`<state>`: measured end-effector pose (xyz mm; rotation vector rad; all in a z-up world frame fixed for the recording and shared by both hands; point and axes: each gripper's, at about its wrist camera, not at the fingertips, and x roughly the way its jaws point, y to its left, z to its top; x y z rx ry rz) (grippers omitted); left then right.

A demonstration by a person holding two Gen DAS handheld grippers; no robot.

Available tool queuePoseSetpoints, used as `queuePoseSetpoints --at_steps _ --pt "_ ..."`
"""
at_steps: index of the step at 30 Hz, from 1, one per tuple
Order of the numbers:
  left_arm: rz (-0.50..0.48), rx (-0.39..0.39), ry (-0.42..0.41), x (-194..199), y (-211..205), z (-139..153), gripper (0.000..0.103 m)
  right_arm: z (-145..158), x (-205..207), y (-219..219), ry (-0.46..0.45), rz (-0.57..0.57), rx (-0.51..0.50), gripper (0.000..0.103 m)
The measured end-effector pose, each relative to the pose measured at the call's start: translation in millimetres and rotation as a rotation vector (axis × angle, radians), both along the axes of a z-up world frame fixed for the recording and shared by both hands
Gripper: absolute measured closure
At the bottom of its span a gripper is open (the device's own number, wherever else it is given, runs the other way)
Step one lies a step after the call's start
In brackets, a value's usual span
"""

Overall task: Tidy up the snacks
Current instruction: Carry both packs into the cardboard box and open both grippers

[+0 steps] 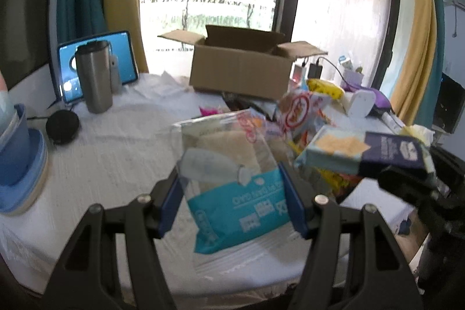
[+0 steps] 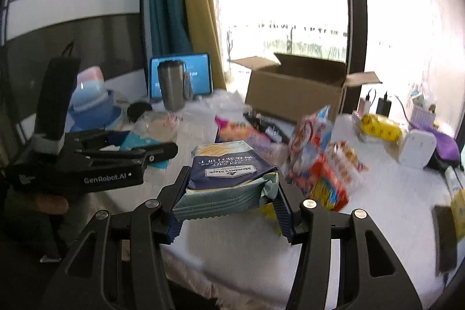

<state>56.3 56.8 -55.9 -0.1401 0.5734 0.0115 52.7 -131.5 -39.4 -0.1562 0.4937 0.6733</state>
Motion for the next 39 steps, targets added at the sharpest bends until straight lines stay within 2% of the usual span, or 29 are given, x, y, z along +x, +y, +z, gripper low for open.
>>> queuePoseSetpoints --at_steps 6,12,18,25,28,30,35,39 --pt "-0.016 -0.002 -0.029 24 5 13 0.039 16 35 -6 -0.020 -0.027 0.011 0.048" --pt "-0.056 0.035 -0.046 58 3 27 0.039 27 76 -14 -0.030 -0.052 0.016 0.048" --pt "-0.098 0.012 -0.045 107 11 41 0.039 40 126 -22 -0.048 -0.070 0.020 0.048" --pt "-0.118 0.065 -0.070 169 19 55 0.039 53 184 -23 -0.072 -0.066 0.017 0.048" --pt "-0.142 0.048 -0.069 197 26 61 0.039 58 212 -21 -0.086 -0.064 0.018 0.048" --pt "-0.160 0.025 -0.065 217 30 64 0.039 58 226 -20 -0.091 -0.063 0.019 0.048" --pt "-0.178 0.055 -0.081 262 30 70 0.039 59 269 -10 -0.099 -0.057 0.011 0.048" --pt "-0.202 0.040 -0.065 302 36 68 0.039 55 304 -2 -0.095 -0.057 -0.002 0.048"
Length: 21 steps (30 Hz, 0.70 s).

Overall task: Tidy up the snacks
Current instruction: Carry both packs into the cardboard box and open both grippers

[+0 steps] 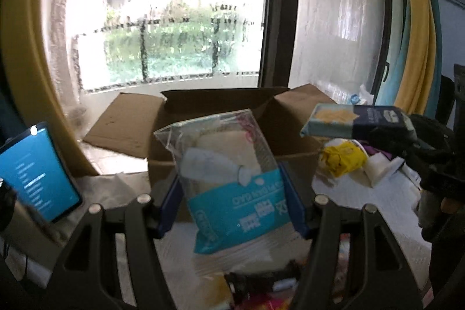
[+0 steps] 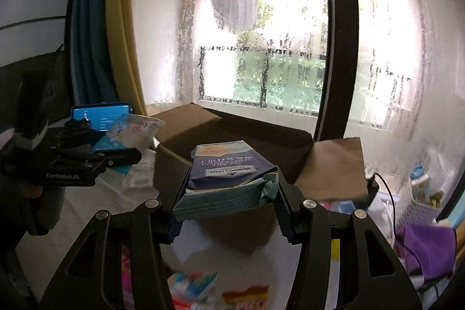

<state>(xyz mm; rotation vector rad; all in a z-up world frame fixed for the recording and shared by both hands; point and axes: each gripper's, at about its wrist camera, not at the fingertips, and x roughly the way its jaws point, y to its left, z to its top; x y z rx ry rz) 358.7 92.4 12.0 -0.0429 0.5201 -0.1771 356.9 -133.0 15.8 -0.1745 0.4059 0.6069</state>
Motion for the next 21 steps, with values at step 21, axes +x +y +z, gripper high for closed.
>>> queuePoseSetpoints --at_steps 21 --pt "0.064 -0.095 0.137 139 21 -22 0.013 -28 133 31 0.071 -0.127 -0.020 0.040"
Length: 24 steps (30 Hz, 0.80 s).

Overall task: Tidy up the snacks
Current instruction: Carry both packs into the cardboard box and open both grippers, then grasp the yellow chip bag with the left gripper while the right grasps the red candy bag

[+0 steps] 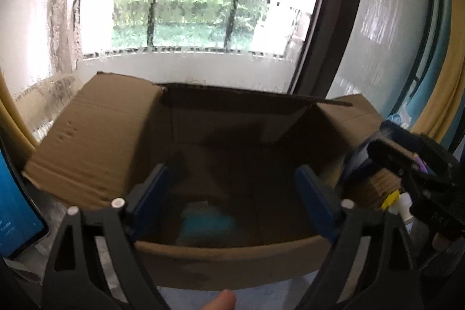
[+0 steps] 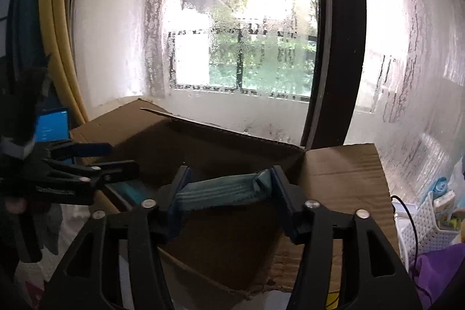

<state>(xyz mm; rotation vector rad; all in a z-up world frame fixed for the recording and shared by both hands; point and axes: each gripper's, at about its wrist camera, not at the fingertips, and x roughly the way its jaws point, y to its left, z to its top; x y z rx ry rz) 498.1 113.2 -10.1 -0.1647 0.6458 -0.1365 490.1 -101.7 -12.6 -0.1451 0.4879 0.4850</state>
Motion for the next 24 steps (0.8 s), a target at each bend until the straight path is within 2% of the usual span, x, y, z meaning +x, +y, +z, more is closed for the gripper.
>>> queuePoseSetpoints --at_steps 7,14,19,24 --pt "-0.003 0.017 -0.064 -39 -3 27 0.012 17 -30 -9 -0.011 -0.001 0.009 0.039" --pt "-0.003 0.029 -0.124 -107 -11 54 0.012 38 -82 -16 -0.043 0.019 0.007 0.039" --pt "-0.010 0.042 -0.134 -150 -19 59 0.012 43 -120 -25 -0.039 0.033 0.016 0.039" --pt "-0.016 0.046 -0.128 -192 -27 48 0.012 40 -155 -34 -0.026 0.039 0.015 0.039"
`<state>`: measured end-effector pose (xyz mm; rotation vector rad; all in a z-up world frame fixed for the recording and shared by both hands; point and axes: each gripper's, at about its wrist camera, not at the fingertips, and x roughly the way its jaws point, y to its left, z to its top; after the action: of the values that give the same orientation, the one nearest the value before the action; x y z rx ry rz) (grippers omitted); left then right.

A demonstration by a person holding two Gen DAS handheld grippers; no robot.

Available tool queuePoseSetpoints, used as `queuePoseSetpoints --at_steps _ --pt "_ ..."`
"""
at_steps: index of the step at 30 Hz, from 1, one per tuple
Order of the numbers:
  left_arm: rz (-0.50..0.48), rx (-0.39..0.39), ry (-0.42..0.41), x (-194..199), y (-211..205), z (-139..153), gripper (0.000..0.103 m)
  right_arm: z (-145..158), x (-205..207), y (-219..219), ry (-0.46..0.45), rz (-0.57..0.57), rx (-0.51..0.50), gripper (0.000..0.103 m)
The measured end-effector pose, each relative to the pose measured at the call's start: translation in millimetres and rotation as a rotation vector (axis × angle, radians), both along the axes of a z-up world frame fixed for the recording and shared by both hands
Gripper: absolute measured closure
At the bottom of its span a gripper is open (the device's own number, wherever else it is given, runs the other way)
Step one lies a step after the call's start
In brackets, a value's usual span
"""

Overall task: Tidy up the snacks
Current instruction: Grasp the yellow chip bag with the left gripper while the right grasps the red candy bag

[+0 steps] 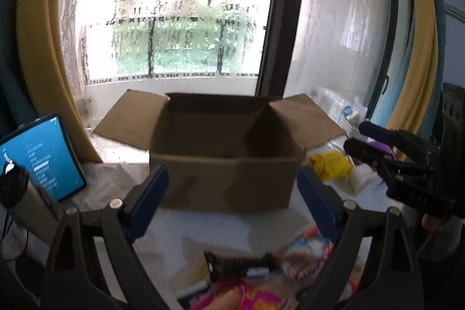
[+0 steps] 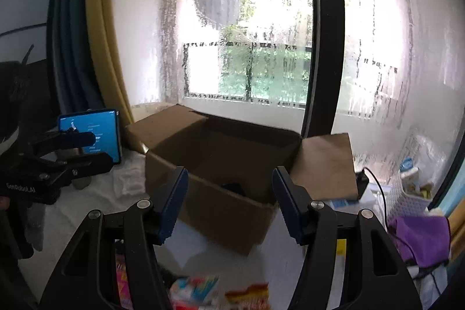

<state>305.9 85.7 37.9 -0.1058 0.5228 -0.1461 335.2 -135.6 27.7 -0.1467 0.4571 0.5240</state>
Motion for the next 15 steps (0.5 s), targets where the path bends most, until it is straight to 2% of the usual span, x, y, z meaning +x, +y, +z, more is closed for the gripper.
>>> queuePoseSetpoints --at_steps 7,15 --pt "-0.001 -0.046 0.040 -53 -12 -18 0.012 -12 -44 -16 0.043 0.004 0.008 0.039" --pt "-0.017 -0.086 0.108 -93 -34 -44 0.012 -33 -89 -29 0.091 0.012 -0.008 0.039"
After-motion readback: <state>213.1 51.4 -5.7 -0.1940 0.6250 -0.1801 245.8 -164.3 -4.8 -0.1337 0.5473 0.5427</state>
